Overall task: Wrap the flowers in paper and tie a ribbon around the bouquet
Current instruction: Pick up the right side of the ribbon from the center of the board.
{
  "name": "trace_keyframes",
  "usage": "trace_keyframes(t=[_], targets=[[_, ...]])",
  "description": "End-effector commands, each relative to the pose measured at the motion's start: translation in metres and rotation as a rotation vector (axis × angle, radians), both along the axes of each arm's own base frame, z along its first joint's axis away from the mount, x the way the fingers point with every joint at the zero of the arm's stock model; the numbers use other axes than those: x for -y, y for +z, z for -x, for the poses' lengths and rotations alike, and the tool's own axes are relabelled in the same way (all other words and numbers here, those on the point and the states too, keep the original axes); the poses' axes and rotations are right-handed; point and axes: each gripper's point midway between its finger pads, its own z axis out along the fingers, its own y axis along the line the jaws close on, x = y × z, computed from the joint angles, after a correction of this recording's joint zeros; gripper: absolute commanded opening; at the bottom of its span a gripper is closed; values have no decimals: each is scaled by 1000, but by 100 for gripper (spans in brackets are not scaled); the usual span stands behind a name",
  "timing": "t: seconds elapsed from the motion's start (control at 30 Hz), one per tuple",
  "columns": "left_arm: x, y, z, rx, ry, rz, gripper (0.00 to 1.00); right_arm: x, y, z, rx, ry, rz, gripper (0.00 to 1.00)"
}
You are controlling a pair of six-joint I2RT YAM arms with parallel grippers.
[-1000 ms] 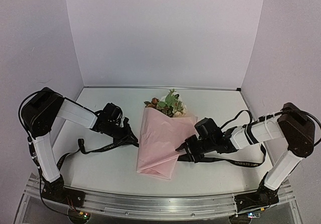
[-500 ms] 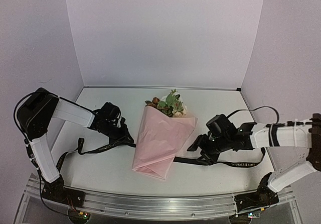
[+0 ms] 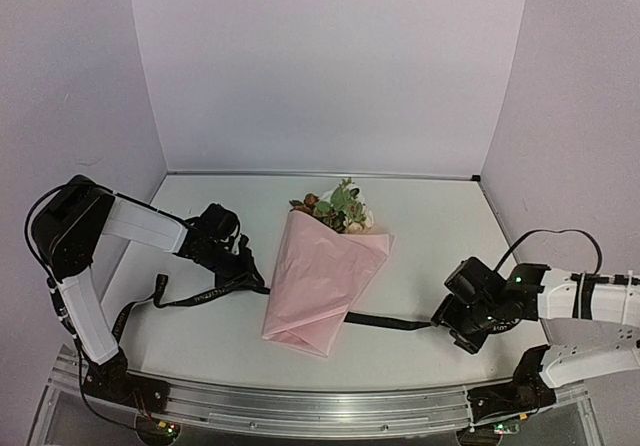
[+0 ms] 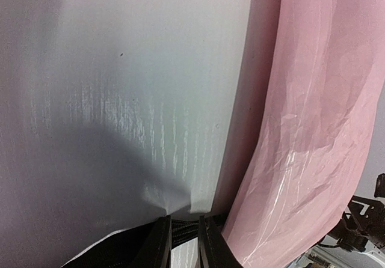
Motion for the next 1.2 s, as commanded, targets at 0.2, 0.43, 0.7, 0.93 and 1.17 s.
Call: trace_keyframes(t=[0.2, 0.43, 0.7, 0.93, 1.17], targets=[[-7, 17, -2, 37, -2, -25, 17, -1, -21, -38, 28, -290, -42, 70], [-6, 29, -5, 56, 0, -12, 17, 30, -36, -38, 86, -399, 46, 52], [-25, 52, 7, 37, 127, -17, 32, 39, -45, -43, 82, -372, 102, 7], [-76, 43, 44, -79, 446, -57, 53, 34, -35, -60, 125, -280, 126, 0], [-165, 50, 69, -2, 876, -211, 61, 25, -26, -68, 142, -202, 126, 0]])
